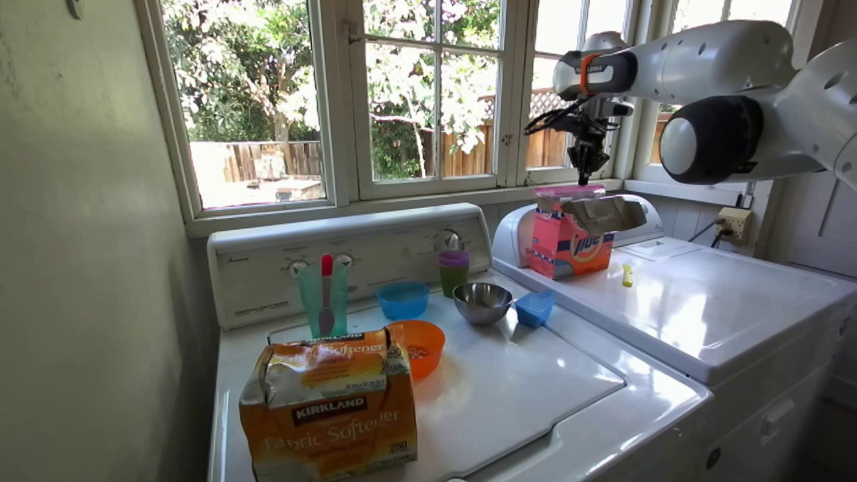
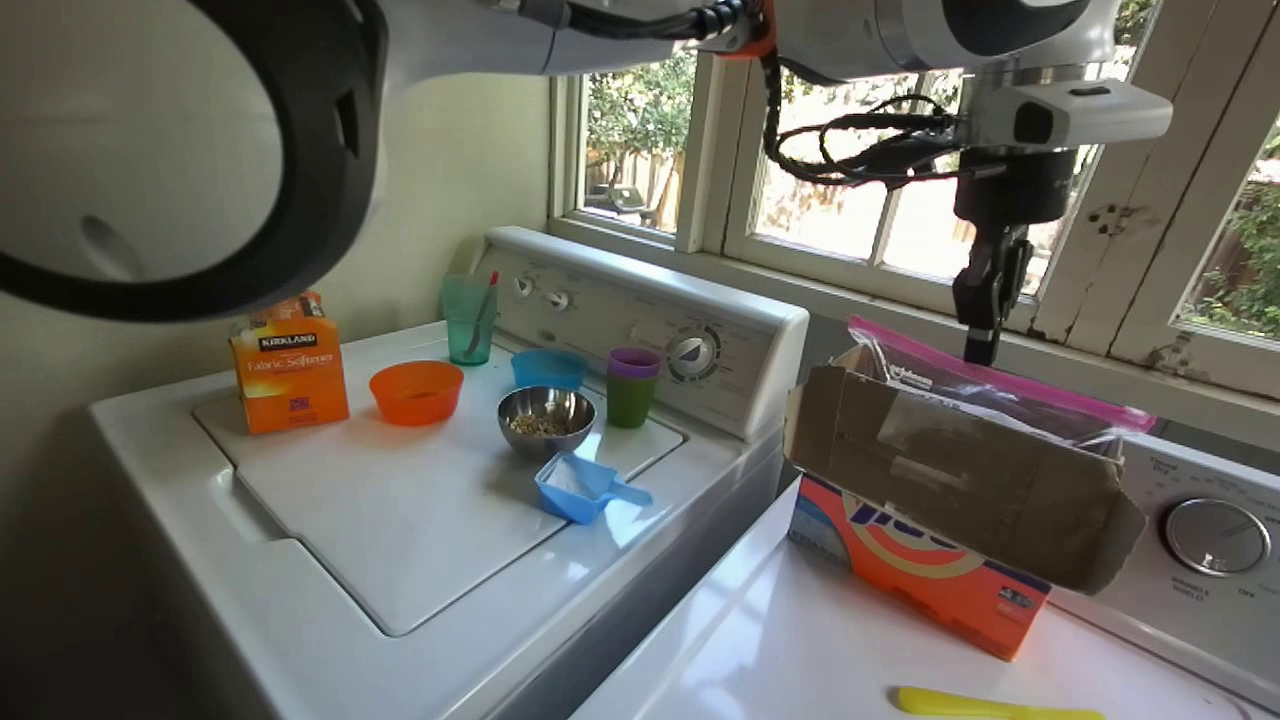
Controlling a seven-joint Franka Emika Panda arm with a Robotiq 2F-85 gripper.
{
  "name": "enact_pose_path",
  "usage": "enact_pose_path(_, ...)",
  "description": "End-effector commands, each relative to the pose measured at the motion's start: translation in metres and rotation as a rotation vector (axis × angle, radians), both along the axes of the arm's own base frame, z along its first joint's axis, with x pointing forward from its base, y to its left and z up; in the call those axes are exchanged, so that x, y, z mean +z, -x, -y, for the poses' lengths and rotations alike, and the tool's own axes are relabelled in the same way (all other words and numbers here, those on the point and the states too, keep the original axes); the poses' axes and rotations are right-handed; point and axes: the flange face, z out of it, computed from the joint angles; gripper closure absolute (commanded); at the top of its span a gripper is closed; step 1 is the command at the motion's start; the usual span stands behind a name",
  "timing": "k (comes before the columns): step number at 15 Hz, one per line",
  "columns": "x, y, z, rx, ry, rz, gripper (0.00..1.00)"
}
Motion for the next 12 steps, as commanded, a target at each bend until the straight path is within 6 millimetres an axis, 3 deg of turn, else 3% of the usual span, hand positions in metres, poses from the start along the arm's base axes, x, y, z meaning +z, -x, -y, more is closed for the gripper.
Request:
enact_pose_path(1, -0.009, 0.008, -0.006, -0.027, -0.019, -0.096, 1.00)
enact_pose_path(4, -0.019, 0.009, -0.008, -0.029, -0.044, -0.129, 1.00)
enact_pose_path(9, 0.020, -0.013, -0.005, 0.041, 0.061, 0.133, 1.00)
enact_pose_path(12, 0.022, -0.020, -0.001, 0.027, 0.079, 0.208, 1.00)
